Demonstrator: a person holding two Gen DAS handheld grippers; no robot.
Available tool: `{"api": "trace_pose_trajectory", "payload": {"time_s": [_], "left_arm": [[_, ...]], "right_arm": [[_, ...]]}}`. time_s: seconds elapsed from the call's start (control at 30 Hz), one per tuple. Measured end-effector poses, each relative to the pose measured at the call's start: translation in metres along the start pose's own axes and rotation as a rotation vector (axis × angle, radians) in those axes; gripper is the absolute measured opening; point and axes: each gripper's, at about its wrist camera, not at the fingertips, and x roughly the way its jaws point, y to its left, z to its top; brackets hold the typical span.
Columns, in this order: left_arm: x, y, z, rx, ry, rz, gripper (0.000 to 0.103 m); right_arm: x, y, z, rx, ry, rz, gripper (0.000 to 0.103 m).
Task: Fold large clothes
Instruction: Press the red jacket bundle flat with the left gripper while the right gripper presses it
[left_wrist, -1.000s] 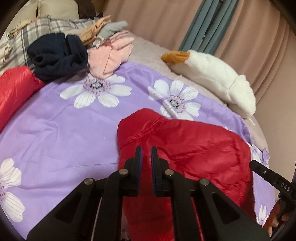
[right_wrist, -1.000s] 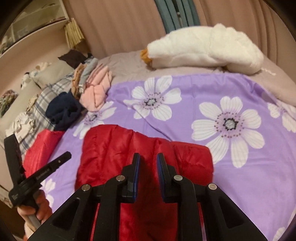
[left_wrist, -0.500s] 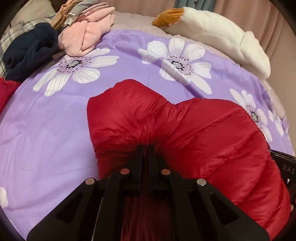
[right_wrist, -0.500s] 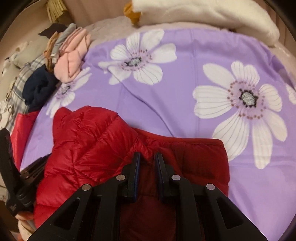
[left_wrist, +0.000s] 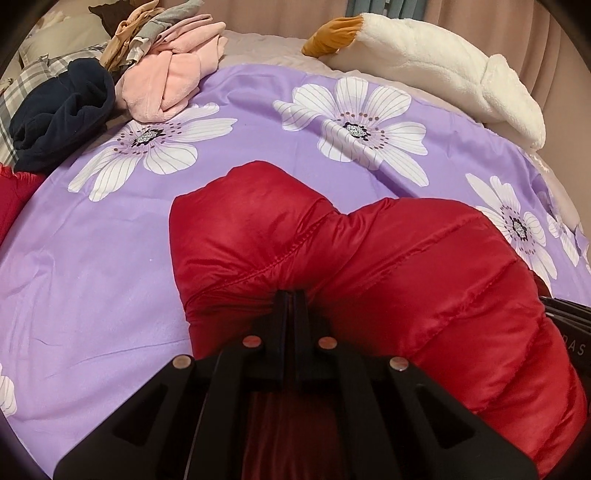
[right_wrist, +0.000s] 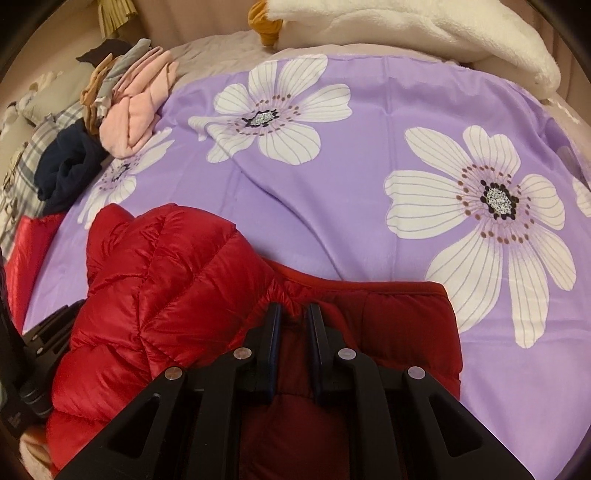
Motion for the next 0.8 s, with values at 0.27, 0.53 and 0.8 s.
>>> {"api": "trace_pose_trajectory", "payload": {"time_s": [0.27, 0.53, 0.8], "left_arm": [[-0.028, -0.011, -0.007, 0.065, -0.022, 0.107, 0.0], [-0.114, -0.006, -0.043, 0.038, 0.02, -0.032, 0.0], [-0.169, -0.028, -0.117, 0.148, 0.057, -0.109, 0.0]], "right_arm": [[-0.031, 0.006, -0.008, 0.014, -0.069, -0.056, 0.014], [-0.111, 0.022, -0.043, -0.049, -0.101, -0.045, 0.014], [-0.151, 0.032, -0.111, -0.104, -0.042, -0.024, 0.014]]}}
